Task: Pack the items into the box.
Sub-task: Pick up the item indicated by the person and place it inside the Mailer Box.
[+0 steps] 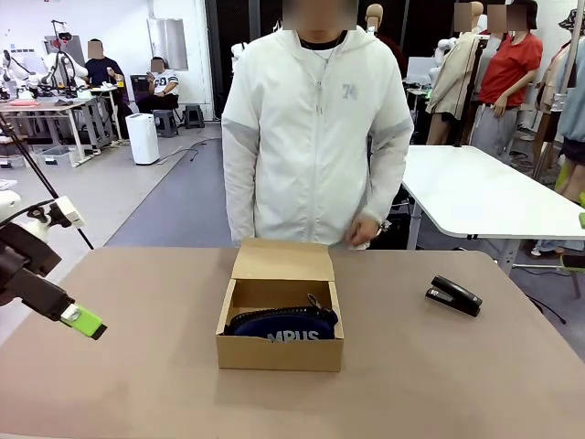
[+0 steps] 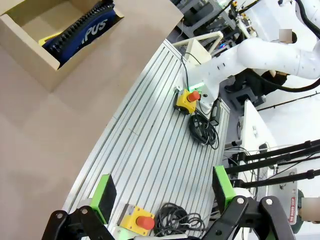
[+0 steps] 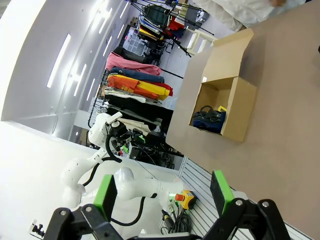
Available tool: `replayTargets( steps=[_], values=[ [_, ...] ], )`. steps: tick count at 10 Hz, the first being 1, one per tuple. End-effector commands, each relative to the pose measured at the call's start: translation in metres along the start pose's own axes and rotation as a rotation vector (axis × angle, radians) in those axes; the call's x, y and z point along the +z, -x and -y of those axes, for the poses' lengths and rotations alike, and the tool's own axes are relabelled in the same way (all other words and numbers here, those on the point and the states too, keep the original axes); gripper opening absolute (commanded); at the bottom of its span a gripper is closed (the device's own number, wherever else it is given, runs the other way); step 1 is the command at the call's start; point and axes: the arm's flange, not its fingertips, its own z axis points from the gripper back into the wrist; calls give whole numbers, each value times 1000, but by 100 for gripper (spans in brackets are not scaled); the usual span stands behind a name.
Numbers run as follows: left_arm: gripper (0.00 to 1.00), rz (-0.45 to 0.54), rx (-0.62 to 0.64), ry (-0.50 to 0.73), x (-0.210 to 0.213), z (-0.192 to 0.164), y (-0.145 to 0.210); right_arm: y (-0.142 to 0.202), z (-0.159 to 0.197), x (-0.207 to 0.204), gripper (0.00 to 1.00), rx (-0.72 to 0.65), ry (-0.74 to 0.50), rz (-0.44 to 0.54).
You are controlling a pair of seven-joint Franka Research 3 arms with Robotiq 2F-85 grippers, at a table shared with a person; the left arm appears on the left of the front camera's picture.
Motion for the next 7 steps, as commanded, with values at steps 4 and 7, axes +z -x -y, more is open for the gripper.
replayTargets(
  steps=[4, 7],
  values=[
    [100, -131, -55, -89, -14, 6, -63, -2, -4, 1, 100, 12, -4, -7],
    [100, -138, -62, -87, -19, 9, -69, 0, 0, 0, 100, 0, 0, 0]
  ],
)
